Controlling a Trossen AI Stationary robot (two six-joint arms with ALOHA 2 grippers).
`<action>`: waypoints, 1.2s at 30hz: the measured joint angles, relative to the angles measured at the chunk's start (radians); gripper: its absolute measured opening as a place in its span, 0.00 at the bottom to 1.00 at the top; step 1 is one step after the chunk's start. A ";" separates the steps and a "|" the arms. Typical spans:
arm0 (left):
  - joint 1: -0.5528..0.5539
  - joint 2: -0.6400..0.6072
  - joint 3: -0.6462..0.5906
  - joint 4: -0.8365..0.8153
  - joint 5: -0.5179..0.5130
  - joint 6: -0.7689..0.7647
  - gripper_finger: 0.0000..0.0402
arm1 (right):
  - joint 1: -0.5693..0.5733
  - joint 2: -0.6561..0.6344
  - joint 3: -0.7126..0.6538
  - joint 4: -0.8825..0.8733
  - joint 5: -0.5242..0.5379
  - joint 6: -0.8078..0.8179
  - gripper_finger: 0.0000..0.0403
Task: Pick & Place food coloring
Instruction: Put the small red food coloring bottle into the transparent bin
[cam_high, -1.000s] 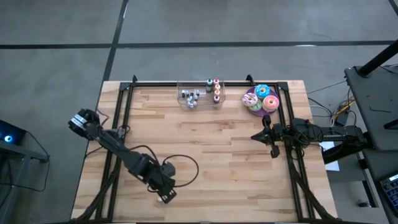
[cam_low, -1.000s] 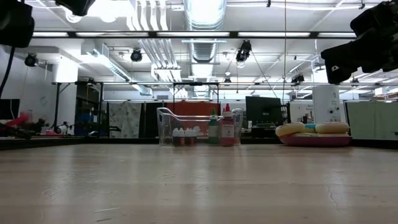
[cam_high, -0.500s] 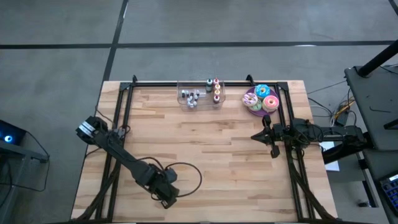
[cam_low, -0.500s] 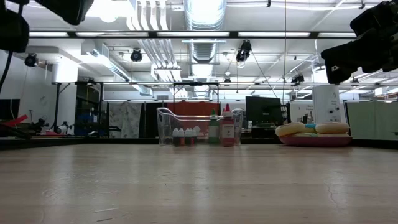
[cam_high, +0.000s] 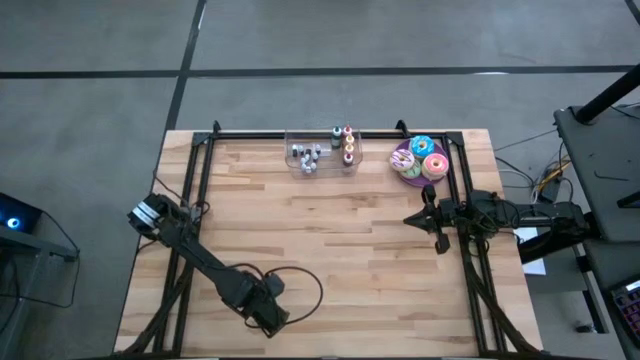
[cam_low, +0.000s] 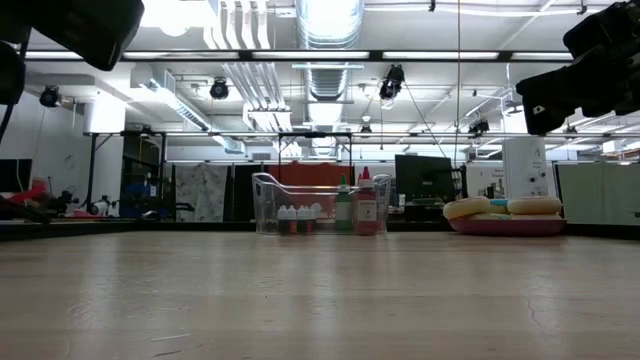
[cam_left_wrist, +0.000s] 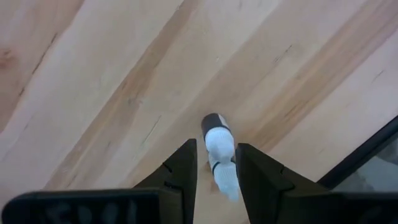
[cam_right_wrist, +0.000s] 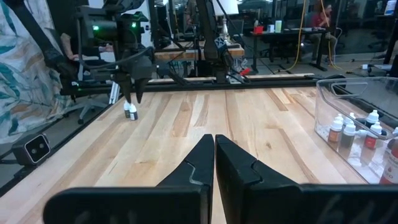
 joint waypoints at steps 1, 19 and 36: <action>0.000 0.000 0.000 0.000 -0.005 0.001 0.21 | 0.000 0.000 0.000 0.000 0.000 0.000 0.02; -0.007 0.010 0.000 0.016 -0.008 0.003 0.21 | 0.000 0.000 0.000 0.000 0.000 0.000 0.02; -0.012 0.064 0.000 0.035 0.025 0.009 0.21 | 0.000 0.000 0.000 0.000 0.000 0.000 0.02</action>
